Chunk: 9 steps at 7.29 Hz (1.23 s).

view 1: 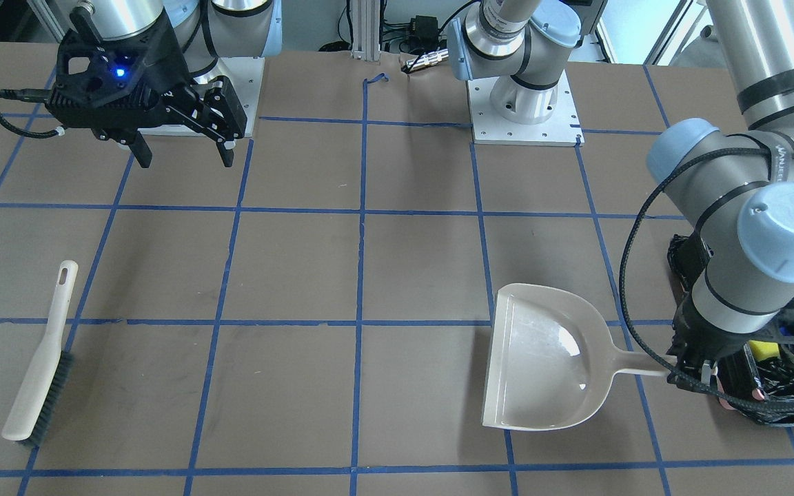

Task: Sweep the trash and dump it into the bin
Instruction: 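Bring the empty dustpan back down onto the table with the left gripper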

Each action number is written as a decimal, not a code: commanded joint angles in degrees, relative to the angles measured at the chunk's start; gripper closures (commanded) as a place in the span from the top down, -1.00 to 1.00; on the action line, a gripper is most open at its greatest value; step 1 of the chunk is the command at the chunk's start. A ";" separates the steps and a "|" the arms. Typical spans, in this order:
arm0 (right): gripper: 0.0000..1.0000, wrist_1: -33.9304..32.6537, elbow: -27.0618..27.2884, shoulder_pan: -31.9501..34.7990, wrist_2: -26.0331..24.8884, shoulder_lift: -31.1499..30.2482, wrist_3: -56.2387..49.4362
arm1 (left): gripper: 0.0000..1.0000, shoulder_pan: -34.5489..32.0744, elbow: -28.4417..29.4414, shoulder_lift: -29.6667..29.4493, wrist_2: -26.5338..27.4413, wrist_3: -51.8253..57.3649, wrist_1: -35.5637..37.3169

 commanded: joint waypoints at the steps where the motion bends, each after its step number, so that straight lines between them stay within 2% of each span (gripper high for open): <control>1: 1.00 0.00 0.00 0.00 0.02 0.00 -0.03 | -1.00 -0.02 0.61 -3.50 -1.14 -0.55 3.43; 2: 1.00 0.00 0.00 0.00 0.11 0.00 -0.03 | -1.00 -0.02 1.13 -4.46 -1.14 -1.33 3.52; 4: 1.00 0.00 0.00 0.00 0.11 0.00 0.06 | -1.00 -0.02 1.84 -6.14 -5.51 -6.41 3.44; 9: 1.00 0.09 0.00 0.00 0.11 0.00 0.06 | -1.00 0.07 1.75 -6.58 -3.26 -6.53 3.35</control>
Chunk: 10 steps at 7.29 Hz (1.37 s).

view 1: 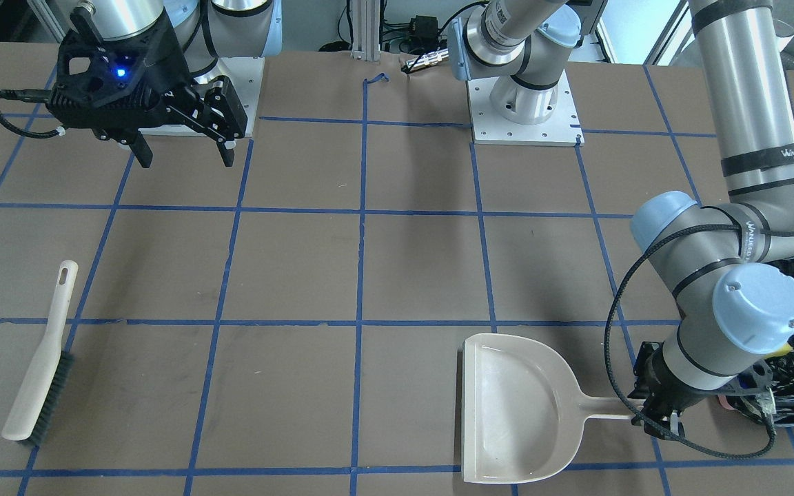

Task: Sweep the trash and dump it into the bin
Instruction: 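Bring the empty dustpan back down onto the table with the left gripper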

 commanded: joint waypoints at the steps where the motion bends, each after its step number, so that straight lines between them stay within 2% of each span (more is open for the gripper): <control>1: 1.00 0.00 0.00 0.00 0.00 0.00 0.02 | -1.00 0.04 -0.24 -0.25 1.78 0.08 -0.07; 3: 1.00 0.00 0.00 0.00 0.00 0.00 0.02 | -1.00 0.04 -0.24 -0.08 3.62 0.52 -0.07; 10: 1.00 0.00 0.00 0.00 0.00 0.00 0.02 | -1.00 0.04 -0.59 -0.26 3.63 -2.03 -0.24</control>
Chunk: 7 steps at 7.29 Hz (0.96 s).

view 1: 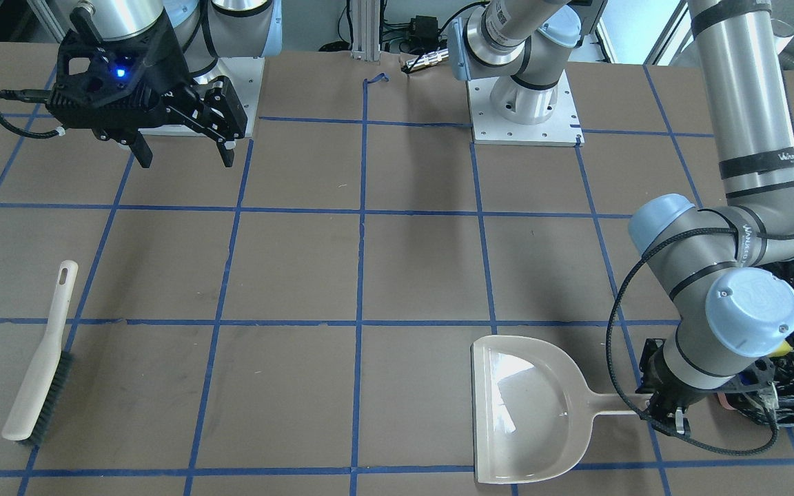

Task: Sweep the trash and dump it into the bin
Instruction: 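Bring the empty dustpan back down onto the table with the left gripper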

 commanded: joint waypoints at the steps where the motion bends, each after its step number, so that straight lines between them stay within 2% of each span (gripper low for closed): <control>1: 1.00 0.03 0.00 0.00 0.00 0.00 0.00 | -1.00 0.00 -0.17 0.29 0.01 -0.26 -0.24; 7: 1.00 0.03 0.00 0.00 0.00 0.00 0.00 | -1.00 0.09 -1.93 1.08 0.19 0.18 -1.91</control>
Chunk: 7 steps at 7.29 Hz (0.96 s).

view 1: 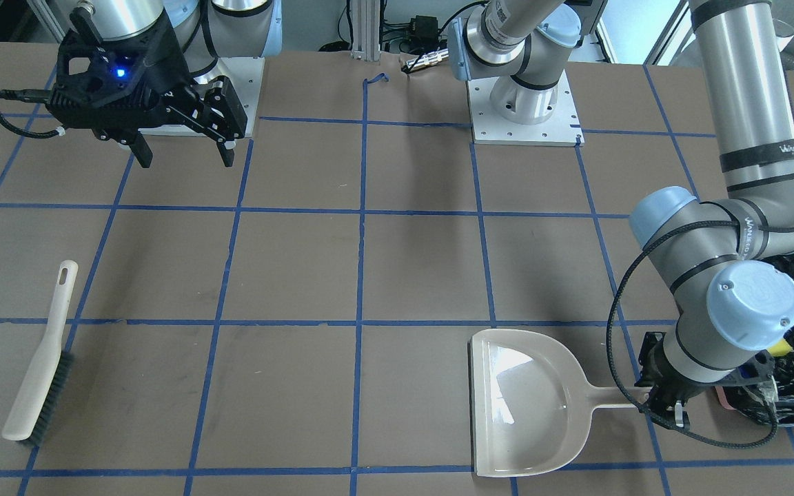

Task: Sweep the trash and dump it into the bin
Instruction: 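Open the left gripper and release the dustpan handle, lifting away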

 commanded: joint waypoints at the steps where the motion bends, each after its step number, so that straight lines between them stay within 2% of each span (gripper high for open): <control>1: 1.00 0.00 0.00 0.00 0.00 0.00 0.00 | -1.00 0.07 -0.43 0.09 0.18 0.21 -0.12; 2: 1.00 0.00 0.00 0.00 0.00 0.00 0.00 | -1.00 0.07 -0.43 0.09 0.35 0.04 -0.03; 3: 1.00 0.00 0.00 0.00 0.00 0.00 0.00 | -0.04 0.15 -0.52 0.18 1.49 0.21 0.14; 4: 1.00 0.00 0.00 0.00 -0.09 0.00 0.00 | 0.17 0.07 -0.52 0.09 3.24 0.30 0.41; 7: 1.00 0.00 0.00 0.00 -0.09 0.00 0.00 | 0.18 0.07 0.01 2.28 3.17 0.91 0.15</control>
